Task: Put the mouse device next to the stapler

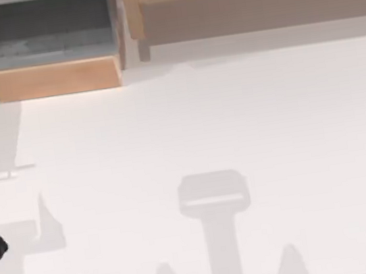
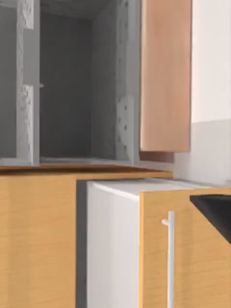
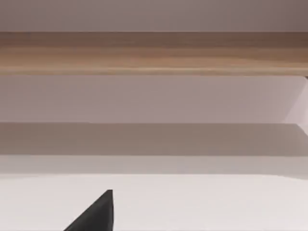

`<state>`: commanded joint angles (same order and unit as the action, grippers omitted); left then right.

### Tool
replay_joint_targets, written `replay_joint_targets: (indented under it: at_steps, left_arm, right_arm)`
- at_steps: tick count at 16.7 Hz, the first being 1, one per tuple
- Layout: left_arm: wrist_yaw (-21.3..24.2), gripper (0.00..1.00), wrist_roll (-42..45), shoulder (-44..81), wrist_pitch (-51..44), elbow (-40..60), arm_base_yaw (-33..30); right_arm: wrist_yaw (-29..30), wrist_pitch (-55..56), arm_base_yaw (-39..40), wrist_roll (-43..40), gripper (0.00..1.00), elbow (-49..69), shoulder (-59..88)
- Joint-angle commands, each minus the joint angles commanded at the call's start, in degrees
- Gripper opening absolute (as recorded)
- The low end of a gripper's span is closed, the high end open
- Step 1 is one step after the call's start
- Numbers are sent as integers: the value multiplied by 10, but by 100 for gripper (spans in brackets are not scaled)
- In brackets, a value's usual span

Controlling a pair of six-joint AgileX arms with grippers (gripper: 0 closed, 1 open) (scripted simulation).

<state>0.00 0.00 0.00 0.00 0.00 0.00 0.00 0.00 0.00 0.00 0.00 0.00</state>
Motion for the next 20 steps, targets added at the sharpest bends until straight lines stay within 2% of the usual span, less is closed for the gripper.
replay_joint_targets:
  at_steps: [5, 9, 14, 20]
  left_arm:
    - [-1, 100, 7, 30, -19, 29, 6]
    - [-5, 100, 29, 140, -89, 137, 26]
    - [-9, 100, 68, 367, -222, 351, 66]
    - [-10, 100, 115, 721, -412, 679, 124]
  right_arm:
    - [0, 0, 0, 0, 100, 0, 0]
    - [0, 0, 0, 0, 100, 0, 0]
    - [0, 0, 0, 0, 100, 0, 0]
    - [0, 0, 0, 0, 100, 0, 0]
